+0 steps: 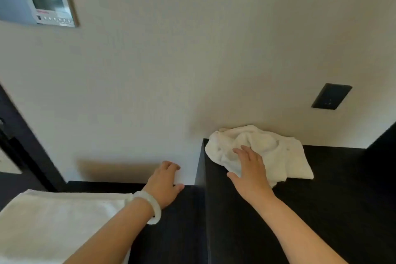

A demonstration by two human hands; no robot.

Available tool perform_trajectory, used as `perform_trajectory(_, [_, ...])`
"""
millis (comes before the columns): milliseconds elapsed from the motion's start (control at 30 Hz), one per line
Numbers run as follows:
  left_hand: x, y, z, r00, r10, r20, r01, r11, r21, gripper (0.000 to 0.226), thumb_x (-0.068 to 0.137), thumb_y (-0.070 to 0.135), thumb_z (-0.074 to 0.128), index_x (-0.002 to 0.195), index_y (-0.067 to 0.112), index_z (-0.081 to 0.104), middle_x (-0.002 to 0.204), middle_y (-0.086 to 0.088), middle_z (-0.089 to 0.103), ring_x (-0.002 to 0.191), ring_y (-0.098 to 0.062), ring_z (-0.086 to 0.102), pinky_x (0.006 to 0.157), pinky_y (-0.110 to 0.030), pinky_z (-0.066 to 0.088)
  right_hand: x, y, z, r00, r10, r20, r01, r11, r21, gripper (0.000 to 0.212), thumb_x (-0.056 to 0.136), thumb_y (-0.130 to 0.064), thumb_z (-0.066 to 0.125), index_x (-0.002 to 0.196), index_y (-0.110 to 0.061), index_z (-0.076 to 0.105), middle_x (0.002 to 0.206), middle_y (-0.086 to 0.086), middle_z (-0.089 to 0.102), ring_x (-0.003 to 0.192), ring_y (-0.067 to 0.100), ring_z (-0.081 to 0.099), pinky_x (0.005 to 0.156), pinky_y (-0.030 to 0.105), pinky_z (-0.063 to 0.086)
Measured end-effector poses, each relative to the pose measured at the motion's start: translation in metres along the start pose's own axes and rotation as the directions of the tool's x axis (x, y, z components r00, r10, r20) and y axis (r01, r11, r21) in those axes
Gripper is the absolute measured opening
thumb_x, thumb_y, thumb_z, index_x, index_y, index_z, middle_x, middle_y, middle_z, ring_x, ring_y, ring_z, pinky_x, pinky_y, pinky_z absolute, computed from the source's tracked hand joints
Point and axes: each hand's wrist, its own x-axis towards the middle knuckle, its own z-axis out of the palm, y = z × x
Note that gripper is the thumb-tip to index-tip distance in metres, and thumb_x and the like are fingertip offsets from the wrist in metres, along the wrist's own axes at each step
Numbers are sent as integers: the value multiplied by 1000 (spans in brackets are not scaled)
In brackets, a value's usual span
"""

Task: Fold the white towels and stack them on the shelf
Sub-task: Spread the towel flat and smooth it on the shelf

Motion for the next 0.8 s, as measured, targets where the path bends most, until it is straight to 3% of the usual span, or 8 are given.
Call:
perform_trajectory(167, [48, 131, 46, 986, 114, -122, -110, 993, 40, 78, 93, 35, 62, 154, 25, 15, 162, 2, 5, 147, -23, 18, 116, -40, 30, 28, 112, -43, 989, 66, 132, -44, 985, -167, 85, 94, -38, 62, 157, -30, 6, 166, -1, -3, 152, 26, 0, 121, 42, 13])
perform_trajectory(300, [77, 165, 69, 997, -15, -79, 22, 995, 92, 82, 95, 29, 59, 156, 28, 4, 162, 1, 7, 143, -28, 28, 110, -37, 35, 35, 153, -46, 956, 51, 290, -43, 998, -34, 77, 93, -24, 62, 156, -27, 17, 165, -3, 5, 143, 27, 29, 114, 38, 32])
perform_trajectory(367, [82, 164, 75, 989, -137, -63, 137, 991, 6, 69, 97, 27, 56, 154, 23, 17, 152, -4, 27, 128, -26, 46, 100, -32, 43, 35, 161, -41, 952, 20, 307, -41, 997, 62, 54, 93, -18, 62, 141, -24, 41, 156, 0, 23, 129, 20, 44, 108, 34, 40])
perform_trajectory(433, [86, 163, 72, 980, -179, -89, 180, 984, -2, 42, 98, 23, 53, 139, 18, 46, 128, -4, 49, 107, -23, 59, 86, -25, 47, 36, 164, -41, 969, -14, 248, -25, 988, 154, 16, 93, -16, 62, 106, -22, 56, 129, 1, 42, 101, 13, 53, 93, 29, 48])
perform_trajectory(500, [89, 168, 59, 975, -164, -150, 159, 986, -44, 21, 97, 21, 52, 110, 15, 67, 100, -3, 61, 88, -22, 61, 76, -27, 48, 42, 166, -50, 985, 10, 172, -60, 957, 283, 16, 91, -14, 66, 85, -24, 55, 108, -1, 51, 84, 7, 52, 75, 19, 46])
perform_trajectory(600, [90, 188, 23, 950, -139, -278, 83, 975, -206, 18, 94, 15, 54, 79, 16, 64, 77, -4, 62, 68, -19, 53, 57, -22, 41, 53, 171, -82, 986, 154, 64, -164, 814, 557, 14, 87, -13, 73, 86, -23, 63, 96, -3, 62, 83, 6, 57, 66, 16, 39])
perform_trajectory(700, [86, 220, -23, 900, -90, -425, -69, 937, -344, 15, 94, 11, 57, 83, 15, 65, 76, -3, 65, 70, -22, 58, 63, -26, 47, 64, 177, -134, 976, 219, -21, -139, 690, 711, 14, 86, -12, 74, 88, -24, 67, 94, -7, 66, 89, 6, 59, 67, 19, 39])
perform_trajectory(800, [78, 256, -65, 851, -80, -518, -262, 791, -553, 12, 95, 10, 59, 89, 9, 69, 79, -6, 68, 75, -23, 66, 68, -33, 57, 68, 188, -196, 974, 215, -75, -71, 597, 799, 14, 87, -11, 73, 91, -23, 71, 95, -7, 72, 93, 9, 63, 72, 24, 45])
